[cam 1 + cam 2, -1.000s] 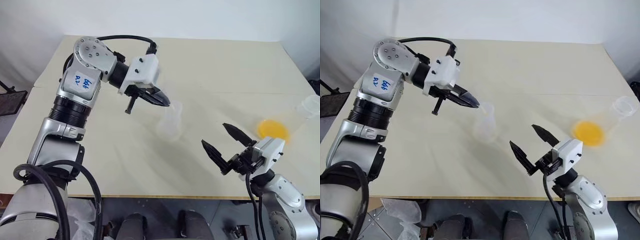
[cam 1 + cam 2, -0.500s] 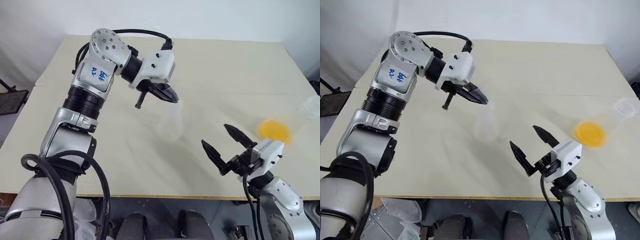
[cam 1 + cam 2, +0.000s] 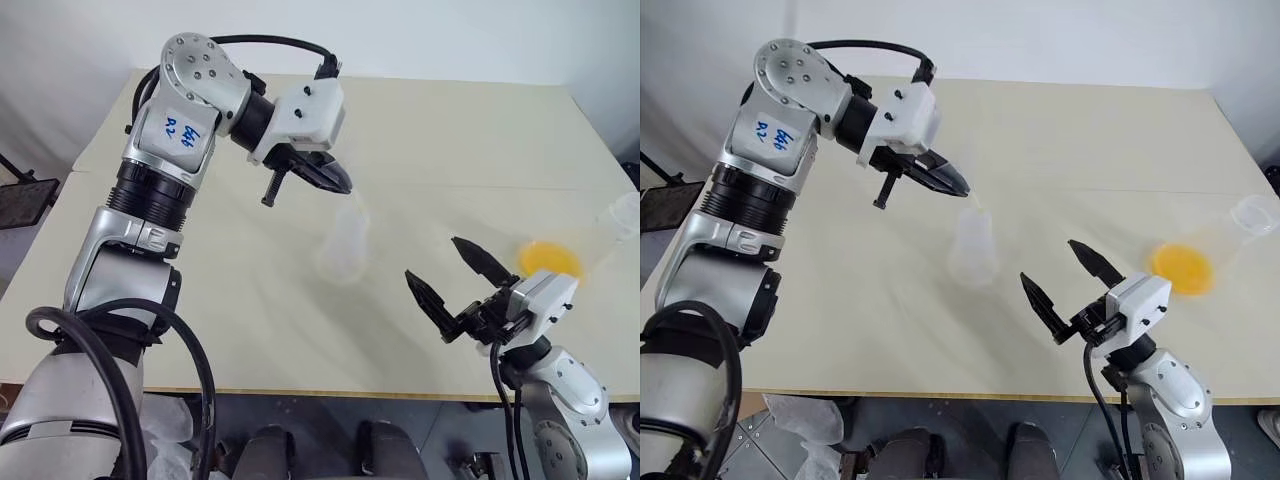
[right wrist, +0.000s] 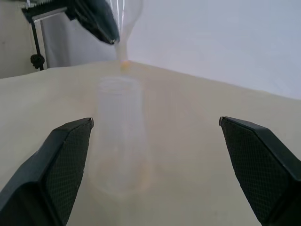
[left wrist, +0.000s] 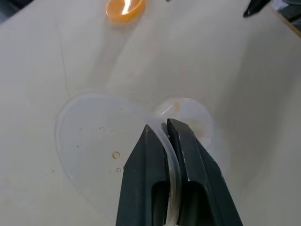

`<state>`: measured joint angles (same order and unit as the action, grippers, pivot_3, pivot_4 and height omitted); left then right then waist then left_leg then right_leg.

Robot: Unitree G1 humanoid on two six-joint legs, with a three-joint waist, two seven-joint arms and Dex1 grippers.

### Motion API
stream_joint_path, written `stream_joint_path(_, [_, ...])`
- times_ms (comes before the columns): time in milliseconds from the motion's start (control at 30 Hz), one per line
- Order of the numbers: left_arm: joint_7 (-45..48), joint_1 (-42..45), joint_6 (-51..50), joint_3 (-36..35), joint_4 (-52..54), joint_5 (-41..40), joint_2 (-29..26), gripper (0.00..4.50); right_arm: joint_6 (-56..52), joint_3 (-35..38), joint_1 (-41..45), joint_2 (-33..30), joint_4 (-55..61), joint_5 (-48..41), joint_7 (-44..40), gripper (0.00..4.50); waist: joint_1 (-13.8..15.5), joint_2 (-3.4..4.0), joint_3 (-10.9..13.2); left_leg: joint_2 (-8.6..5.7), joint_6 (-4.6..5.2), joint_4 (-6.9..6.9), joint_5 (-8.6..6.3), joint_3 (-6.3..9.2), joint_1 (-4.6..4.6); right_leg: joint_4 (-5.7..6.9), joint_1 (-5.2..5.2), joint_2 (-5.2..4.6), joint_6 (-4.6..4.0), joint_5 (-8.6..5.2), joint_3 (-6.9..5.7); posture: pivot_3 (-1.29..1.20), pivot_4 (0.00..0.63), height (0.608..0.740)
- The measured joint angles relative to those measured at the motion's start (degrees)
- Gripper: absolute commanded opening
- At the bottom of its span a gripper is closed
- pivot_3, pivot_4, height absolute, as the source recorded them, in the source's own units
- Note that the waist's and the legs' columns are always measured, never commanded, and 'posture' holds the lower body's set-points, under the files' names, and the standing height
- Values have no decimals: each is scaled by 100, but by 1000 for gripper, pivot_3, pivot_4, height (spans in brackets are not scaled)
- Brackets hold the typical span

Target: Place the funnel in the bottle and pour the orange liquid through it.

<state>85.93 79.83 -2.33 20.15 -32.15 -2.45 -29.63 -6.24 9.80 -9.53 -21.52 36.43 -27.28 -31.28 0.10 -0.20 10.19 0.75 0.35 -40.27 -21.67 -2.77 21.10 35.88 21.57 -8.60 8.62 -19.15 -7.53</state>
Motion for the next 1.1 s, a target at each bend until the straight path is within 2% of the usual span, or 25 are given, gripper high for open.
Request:
stream_joint_path(367, [4,0,192,190,-248,283,199,10,5,40,-50,-5,8,-47,5,4500,-8,0,0,0,0,0,0,-2,0,0,0,0,0,0,0,0,150,740])
stream_joint_path(500, [8,0,115,244,-251,258,245,1023,17,26,-67,-4,8,-35,11,4500,-5,0,0,0,0,0,0,-2,0,0,0,0,0,0,0,0,150,740])
stream_joint_path(867, [12,-292,-196,94,65,-417,272,4477,132,-34,-29,-1,-5,41,42,4500,-15,0,0,2,0,-1,0,0,-2,4,0,0,0,0,1,0,150,740])
stream_joint_path(1000, [10,-653,-523,-297,449,-956,185,4477,146,-33,1,-4,-37,37,40,4500,-20,1,-1,3,0,-3,0,2,-3,6,0,0,0,0,2,0,150,740])
stream_joint_path(1100, [-7,-1235,-755,-1102,542,-1657,177,4477,148,115,-3,-11,-62,-5,47,4500,-44,4,-3,6,0,-3,0,21,-9,10,0,0,0,0,7,0,150,740])
